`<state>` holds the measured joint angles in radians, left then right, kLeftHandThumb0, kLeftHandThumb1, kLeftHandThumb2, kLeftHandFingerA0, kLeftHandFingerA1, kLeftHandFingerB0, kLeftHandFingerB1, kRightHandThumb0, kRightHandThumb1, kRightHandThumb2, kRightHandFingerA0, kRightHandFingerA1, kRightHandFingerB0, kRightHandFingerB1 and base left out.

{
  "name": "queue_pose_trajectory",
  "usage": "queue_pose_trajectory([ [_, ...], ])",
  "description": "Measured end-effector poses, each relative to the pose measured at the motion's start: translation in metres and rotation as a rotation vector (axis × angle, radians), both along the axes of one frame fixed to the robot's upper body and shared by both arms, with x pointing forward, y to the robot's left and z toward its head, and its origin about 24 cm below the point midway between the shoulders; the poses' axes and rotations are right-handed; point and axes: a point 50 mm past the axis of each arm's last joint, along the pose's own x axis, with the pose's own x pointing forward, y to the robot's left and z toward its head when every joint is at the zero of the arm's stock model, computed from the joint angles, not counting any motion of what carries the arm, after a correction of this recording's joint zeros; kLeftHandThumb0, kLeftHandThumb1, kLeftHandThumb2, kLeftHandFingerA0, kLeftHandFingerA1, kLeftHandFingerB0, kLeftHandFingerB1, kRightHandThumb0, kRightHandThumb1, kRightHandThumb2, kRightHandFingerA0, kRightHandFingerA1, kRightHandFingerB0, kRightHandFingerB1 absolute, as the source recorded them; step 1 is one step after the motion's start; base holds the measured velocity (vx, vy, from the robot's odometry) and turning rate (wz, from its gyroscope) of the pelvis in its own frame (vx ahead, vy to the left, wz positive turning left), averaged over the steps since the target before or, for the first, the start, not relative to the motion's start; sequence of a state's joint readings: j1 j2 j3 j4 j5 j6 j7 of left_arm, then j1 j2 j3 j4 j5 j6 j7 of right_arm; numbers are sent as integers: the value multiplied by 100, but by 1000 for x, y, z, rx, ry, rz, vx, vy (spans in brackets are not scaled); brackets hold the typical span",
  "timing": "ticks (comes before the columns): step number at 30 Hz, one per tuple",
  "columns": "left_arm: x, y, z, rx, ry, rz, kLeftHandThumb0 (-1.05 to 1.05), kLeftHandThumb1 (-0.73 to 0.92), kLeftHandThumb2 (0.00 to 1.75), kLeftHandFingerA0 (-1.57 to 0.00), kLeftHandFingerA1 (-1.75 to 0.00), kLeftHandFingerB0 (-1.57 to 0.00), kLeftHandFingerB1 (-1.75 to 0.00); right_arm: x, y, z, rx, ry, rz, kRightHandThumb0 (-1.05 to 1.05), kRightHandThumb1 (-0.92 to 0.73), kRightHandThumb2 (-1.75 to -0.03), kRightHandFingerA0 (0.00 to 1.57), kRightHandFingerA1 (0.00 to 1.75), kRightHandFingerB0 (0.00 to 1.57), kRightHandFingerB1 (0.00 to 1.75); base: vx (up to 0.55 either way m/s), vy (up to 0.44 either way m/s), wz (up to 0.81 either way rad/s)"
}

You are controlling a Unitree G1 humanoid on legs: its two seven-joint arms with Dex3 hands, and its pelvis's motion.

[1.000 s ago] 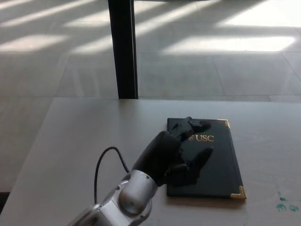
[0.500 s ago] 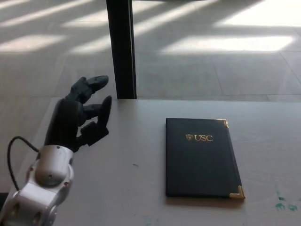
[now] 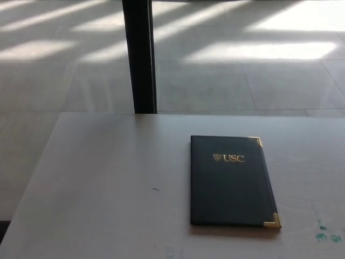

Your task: The robot uses its left hand to push the cover of the diary kept in the middle of the desk to close it

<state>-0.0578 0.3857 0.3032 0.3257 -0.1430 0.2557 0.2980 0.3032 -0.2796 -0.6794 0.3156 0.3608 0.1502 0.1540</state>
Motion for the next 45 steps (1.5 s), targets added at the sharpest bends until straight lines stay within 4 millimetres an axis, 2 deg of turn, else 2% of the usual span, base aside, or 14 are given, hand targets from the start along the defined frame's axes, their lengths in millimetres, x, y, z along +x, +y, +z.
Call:
queue_pose_trajectory([
  [5,-51,36,-32,-29,120,189,-76,92,72,-96,-130,-38,-43,-1,0,0,0,0,-2,-100,-89,-67,103,65,71,52,0,0,0],
  [9,-77,46,-54,-59,207,273,-73,78,117,-99,-119,-43,-57,-1,0,0,0,0,-3,-94,-64,-119,100,66,62,54,0,0,0],
  [13,-94,45,-72,-79,264,299,-76,92,72,-99,-145,-63,-51,0,-1,1,-1,-4,-7,-94,-64,-117,97,68,70,59,0,0,0],
  [17,-94,41,-74,-73,248,282,-78,80,118,-108,-127,-36,-54,0,-3,1,0,-4,-11,-100,-90,-68,102,66,70,52,0,0,0],
  [21,-90,40,-72,-73,228,266,-78,92,78,-92,-146,-43,-44,-1,-3,-1,7,1,-15,-102,-88,-65,106,66,73,51,0,0,0],
  [22,-89,39,-71,-73,225,263,-77,92,72,-90,-149,-35,-40,-1,-3,-1,7,1,-15,-93,-63,-118,100,67,67,56,0,0,0],
  [23,-89,39,-71,-74,220,259,-78,91,72,-89,-149,-32,-39,-1,-3,-1,7,1,-15,-100,-89,-67,104,65,72,52,0,0,0],
  [29,-83,36,-67,-89,193,230,-81,92,72,-95,-141,-30,-38,-1,-3,-1,8,-1,-17,-100,-88,-67,101,65,71,51,0,0,0],
  [30,-82,35,-68,-95,191,228,-86,86,74,-91,-147,-27,-38,-1,-3,-1,8,-1,-16,-97,-66,-118,96,67,63,56,0,0,0],
  [34,-77,33,-68,-128,177,225,-82,91,73,-82,-154,-26,-40,-1,-3,-1,12,-3,-17,-99,-89,-68,101,64,71,50,0,0,0],
  [38,-74,32,-68,-143,172,213,-82,92,75,-85,-152,-28,-41,0,-3,0,14,-11,-19,-94,-68,-119,94,68,60,57,0,0,0],
  [41,-73,31,-67,-148,169,206,-81,92,73,-88,-147,-28,-41,0,-3,0,14,-12,-19,-100,-90,-68,100,64,70,51,0,0,0],
  [42,-73,30,-67,-150,168,205,-79,92,73,-89,-145,-30,-41,0,-3,0,14,-12,-19,-98,-68,-119,95,67,61,56,0,0,0],
  [45,-72,29,-67,-154,163,202,-80,92,74,-91,-145,-29,-40,1,-5,0,13,-10,-19,-95,-67,-118,97,68,63,56,0,0,0],
])
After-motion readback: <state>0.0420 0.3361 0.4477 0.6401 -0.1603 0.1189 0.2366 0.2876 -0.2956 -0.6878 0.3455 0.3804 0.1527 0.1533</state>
